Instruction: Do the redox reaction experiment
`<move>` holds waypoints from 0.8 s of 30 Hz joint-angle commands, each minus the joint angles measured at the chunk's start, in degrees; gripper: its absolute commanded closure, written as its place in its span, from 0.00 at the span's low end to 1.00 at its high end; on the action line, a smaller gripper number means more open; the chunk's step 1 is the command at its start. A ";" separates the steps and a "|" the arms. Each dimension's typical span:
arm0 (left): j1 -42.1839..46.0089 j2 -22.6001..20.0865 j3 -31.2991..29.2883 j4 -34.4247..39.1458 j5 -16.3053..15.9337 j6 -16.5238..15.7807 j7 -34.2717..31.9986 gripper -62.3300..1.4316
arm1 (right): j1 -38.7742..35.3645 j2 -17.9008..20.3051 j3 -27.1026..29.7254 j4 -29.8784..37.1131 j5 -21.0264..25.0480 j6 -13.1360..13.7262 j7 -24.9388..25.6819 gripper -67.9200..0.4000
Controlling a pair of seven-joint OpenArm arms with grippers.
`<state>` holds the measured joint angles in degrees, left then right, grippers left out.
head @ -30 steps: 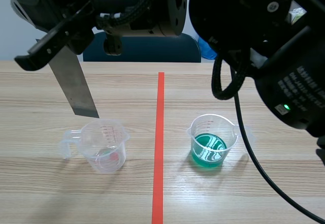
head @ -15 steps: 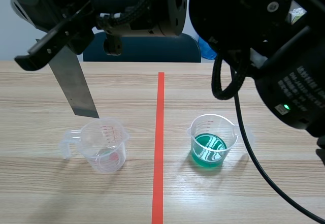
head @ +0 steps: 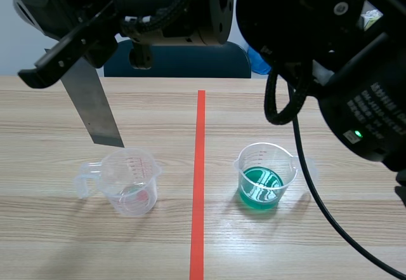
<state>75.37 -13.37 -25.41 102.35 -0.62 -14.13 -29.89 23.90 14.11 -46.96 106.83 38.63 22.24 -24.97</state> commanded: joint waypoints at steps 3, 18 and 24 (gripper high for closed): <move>0.07 0.15 0.31 0.61 -0.39 -0.15 -0.76 0.00 | 0.85 -0.17 0.13 0.81 0.66 -0.17 0.90 0.98; 0.07 0.15 0.31 0.61 -0.37 -0.15 -0.74 0.00 | 0.83 1.88 0.15 1.16 0.63 -0.15 0.98 0.98; 0.07 0.15 0.31 0.61 -0.37 -0.15 -0.76 0.00 | 0.52 7.76 1.60 3.45 0.66 -0.17 4.85 0.98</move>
<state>75.37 -13.37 -25.41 102.35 -0.62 -14.13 -29.89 23.77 21.23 -46.76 108.57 38.63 22.26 -21.67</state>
